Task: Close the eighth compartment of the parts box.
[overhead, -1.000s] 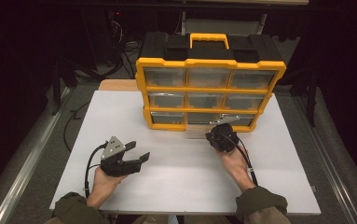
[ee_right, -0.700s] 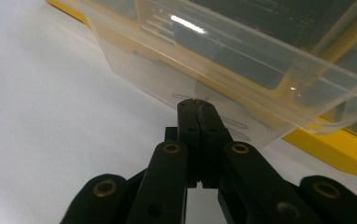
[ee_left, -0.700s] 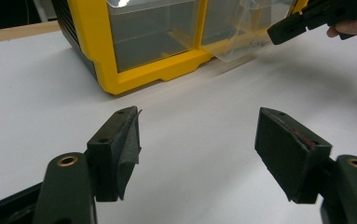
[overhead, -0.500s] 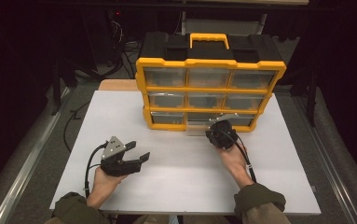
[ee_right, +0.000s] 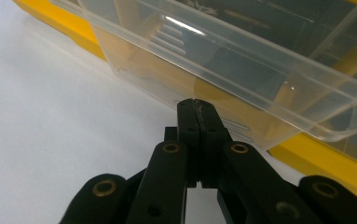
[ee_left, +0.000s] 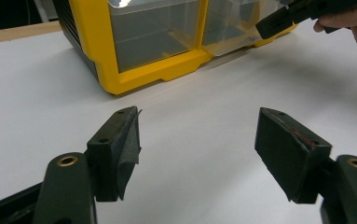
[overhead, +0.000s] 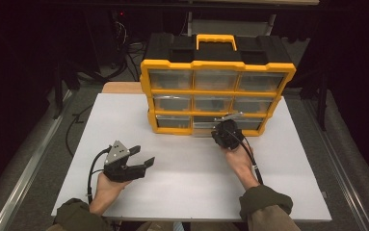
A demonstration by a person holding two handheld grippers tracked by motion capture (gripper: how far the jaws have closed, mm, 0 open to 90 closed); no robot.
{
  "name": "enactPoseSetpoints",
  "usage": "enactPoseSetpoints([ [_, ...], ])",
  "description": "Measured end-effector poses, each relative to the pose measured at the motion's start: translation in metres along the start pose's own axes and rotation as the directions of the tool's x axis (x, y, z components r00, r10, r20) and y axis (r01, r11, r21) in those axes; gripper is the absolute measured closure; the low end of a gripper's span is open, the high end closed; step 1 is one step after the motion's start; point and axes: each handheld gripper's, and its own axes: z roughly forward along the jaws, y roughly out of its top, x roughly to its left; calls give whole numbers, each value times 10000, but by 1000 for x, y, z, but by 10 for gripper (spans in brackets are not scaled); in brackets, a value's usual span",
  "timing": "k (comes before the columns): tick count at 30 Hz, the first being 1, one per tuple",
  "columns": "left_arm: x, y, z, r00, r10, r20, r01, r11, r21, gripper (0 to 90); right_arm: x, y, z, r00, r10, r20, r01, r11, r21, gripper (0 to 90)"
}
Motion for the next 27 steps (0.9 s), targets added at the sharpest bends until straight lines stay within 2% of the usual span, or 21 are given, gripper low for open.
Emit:
enactPoseSetpoints([
  [15, 0, 0, 0, 10000, 66, 44, -66, 10000, 22, 315, -3, 11, 7, 9994, 267, 216, -267, 9996, 19, 900],
  [27, -1, 0, 0, 9999, 104, 55, -104, 9999, 38, 314, -5, 19, 14, 9983, 212, 547, -207, 9997, -110, 900],
])
